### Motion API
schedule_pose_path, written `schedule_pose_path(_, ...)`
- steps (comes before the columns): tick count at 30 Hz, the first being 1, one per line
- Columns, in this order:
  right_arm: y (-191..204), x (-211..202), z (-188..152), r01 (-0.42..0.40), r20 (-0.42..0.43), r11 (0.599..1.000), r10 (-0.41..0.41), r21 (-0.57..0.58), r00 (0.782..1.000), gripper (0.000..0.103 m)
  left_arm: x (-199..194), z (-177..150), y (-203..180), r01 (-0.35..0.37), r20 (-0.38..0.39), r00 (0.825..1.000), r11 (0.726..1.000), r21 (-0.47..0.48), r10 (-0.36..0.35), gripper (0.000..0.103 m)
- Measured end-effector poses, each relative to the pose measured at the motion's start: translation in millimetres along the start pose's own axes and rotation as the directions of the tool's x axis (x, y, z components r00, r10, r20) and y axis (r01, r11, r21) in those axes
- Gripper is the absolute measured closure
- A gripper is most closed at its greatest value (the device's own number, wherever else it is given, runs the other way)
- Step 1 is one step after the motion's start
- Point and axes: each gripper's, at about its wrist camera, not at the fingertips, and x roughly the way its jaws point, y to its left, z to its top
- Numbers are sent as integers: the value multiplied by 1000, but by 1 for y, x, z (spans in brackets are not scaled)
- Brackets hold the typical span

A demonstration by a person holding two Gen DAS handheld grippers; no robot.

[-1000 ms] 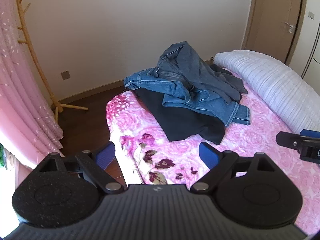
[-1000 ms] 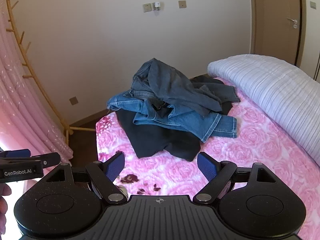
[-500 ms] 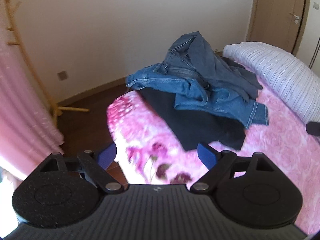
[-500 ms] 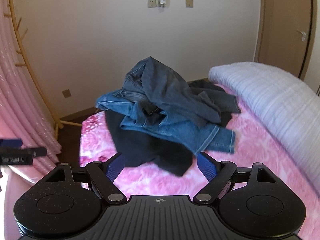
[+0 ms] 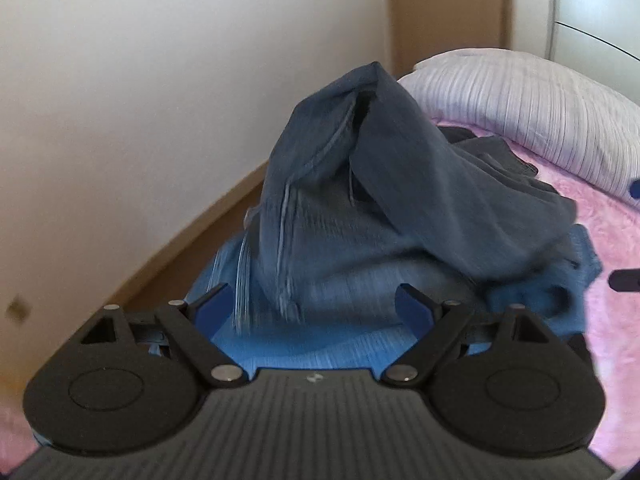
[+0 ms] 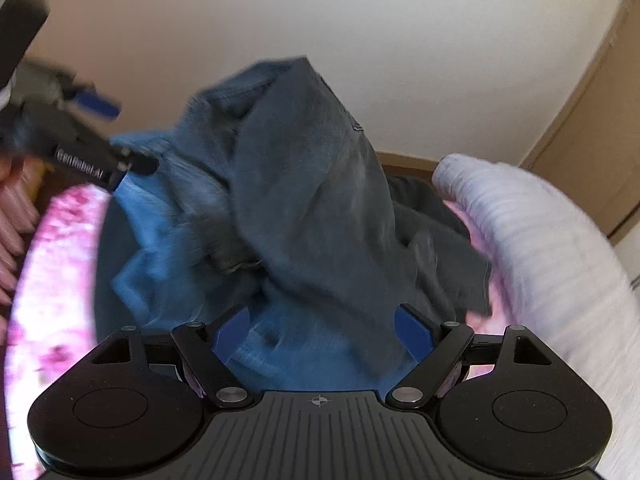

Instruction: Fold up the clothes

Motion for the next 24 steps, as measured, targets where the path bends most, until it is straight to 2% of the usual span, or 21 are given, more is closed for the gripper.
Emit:
schedule_pose_path(3,2,50,17,20,-36,997,-23,-75,999,20,46,7,14,13,-23,1000,1000,11,-13,18)
schedule_pose_path(6,6,88,24,18,-35,984,-24,-178,999,20,72,7,24,86,-27,996,996,-11,-86,15)
schedule_pose_path(7,7,100,25,20,-39,977,-29,-213,999,20,75,7,24,116,-19,993,993,-1,-116,18)
schedule_pose_path(8,7,112,27,21,-43,969,-33,-247,999,20,77,6,23,150,-16,989,989,11,-149,23)
schedule_pose_path(9,7,123,28,19,-52,963,-34,-269,998,20,78,6,22,175,-20,984,984,19,-175,39)
schedule_pose_path(11,-2,140,32,-6,-92,969,-17,-246,996,21,79,6,19,204,-32,979,978,34,-203,45)
schedule_pose_path(13,-18,145,37,-32,-117,987,14,-155,993,40,74,9,17,213,-32,977,976,44,-211,59)
schedule_pose_path(14,-27,143,38,-41,-118,993,27,-115,993,68,70,11,16,213,-30,977,976,49,-212,68)
schedule_pose_path(15,-39,130,37,-41,-95,995,32,-91,995,81,64,13,14,209,-20,978,976,64,-208,71)
schedule_pose_path(18,-74,93,35,-45,-23,999,44,-20,999,89,30,23,1,187,41,980,974,130,-194,74)
schedule_pose_path(21,-108,53,30,-51,51,998,49,47,998,91,-14,33,-11,198,104,971,967,161,-216,75)
schedule_pose_path(24,-135,-16,8,-29,121,995,17,94,993,92,-70,37,-42,204,160,956,950,238,-246,75)
